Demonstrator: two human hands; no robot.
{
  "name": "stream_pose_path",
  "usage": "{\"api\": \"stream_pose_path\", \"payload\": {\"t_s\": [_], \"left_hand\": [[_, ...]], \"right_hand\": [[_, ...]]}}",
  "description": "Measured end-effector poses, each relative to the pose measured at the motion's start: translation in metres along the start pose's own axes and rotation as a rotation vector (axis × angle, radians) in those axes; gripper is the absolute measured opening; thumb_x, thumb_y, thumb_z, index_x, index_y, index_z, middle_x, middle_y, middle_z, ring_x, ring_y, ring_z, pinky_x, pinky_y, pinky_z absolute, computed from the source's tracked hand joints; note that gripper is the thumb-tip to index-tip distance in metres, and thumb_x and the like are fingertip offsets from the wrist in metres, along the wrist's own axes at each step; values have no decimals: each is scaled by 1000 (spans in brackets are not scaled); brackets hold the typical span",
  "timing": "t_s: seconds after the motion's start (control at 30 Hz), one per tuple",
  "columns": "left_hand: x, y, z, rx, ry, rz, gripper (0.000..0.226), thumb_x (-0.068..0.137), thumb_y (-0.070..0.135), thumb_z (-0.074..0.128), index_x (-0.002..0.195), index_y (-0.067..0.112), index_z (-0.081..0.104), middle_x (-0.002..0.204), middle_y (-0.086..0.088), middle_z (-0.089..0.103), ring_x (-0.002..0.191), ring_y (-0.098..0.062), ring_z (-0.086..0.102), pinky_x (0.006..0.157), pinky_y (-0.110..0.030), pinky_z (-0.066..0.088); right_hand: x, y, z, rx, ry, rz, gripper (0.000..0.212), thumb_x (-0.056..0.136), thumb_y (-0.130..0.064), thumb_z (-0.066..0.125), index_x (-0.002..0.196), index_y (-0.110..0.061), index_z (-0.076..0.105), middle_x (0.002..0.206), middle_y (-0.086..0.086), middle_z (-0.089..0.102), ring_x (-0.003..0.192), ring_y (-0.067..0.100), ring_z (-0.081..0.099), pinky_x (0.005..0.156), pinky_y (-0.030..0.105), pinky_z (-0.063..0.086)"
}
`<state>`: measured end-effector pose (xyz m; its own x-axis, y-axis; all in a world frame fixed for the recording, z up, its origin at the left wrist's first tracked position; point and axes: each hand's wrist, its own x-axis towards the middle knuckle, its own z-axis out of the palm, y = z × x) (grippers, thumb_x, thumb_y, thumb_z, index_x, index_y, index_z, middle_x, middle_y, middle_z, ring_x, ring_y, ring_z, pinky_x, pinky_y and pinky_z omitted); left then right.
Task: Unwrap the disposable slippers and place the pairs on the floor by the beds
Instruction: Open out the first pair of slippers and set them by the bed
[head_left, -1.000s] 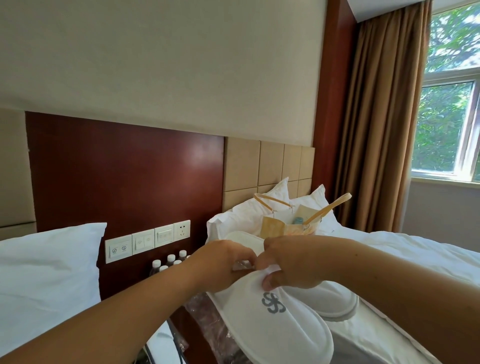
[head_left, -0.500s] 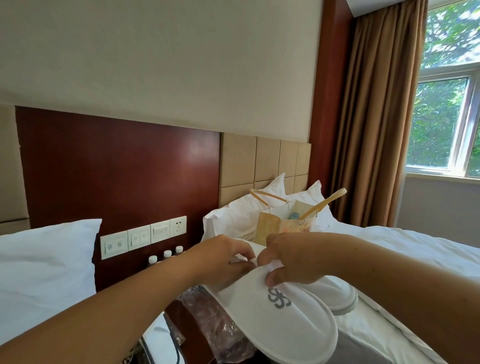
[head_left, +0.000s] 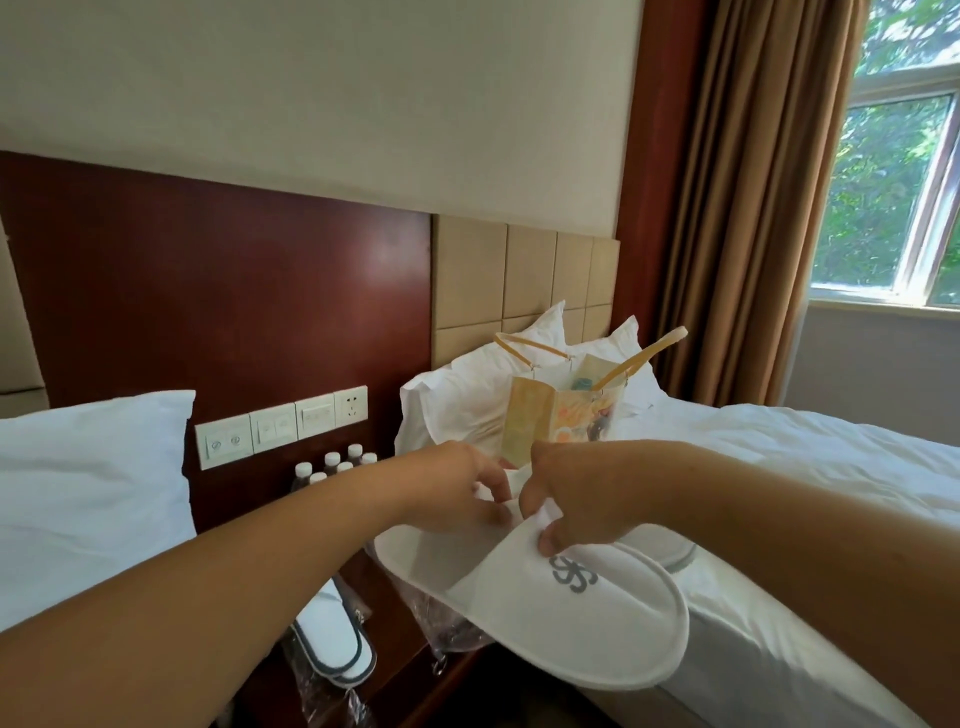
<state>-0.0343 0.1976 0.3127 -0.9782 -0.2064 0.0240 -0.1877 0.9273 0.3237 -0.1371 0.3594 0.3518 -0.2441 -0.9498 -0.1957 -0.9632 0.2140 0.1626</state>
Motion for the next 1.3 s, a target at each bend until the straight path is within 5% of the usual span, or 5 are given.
{"api": "stream_pose_path", "payload": {"t_s": [0.1,0.27,0.83,1.07,1.3], "left_hand": [[-1,5,4,62,-35,-4,26,84,57,60,107,45,65,114,17,56,95,-8,54,70,-22,42],[-6,4,15,58,-153,1,25,80,50,67,104,52,62,129,16,53,112,-17,52,93,-40,47],[15,2,83,-39,-18,157,15,85,38,66,100,37,63,113,19,57,101,-9,53,75,-24,40],[60,-13,119,-143,59,191,12,80,29,71,91,33,68,118,8,61,110,-14,54,94,-34,45],[113,-39,163,-237,182,308,22,84,28,69,105,26,73,120,4,62,117,-14,49,102,-40,36]], "right_hand": [[-4,-2,6,-5,-19,-3,46,89,-48,65,132,-38,56,113,-6,42,104,19,52,98,38,47],[-11,-4,18,5,-34,3,45,88,-43,68,131,-35,58,114,-6,40,105,19,51,98,35,47],[-18,7,57,89,-66,32,39,82,-43,74,119,-36,65,106,-14,36,94,11,47,79,25,38],[8,30,78,128,-155,68,35,83,-40,73,117,-39,66,112,-9,41,104,16,52,93,35,48],[49,74,97,197,-228,100,27,84,-42,71,110,-46,65,112,-15,39,100,9,48,87,24,40]]}}
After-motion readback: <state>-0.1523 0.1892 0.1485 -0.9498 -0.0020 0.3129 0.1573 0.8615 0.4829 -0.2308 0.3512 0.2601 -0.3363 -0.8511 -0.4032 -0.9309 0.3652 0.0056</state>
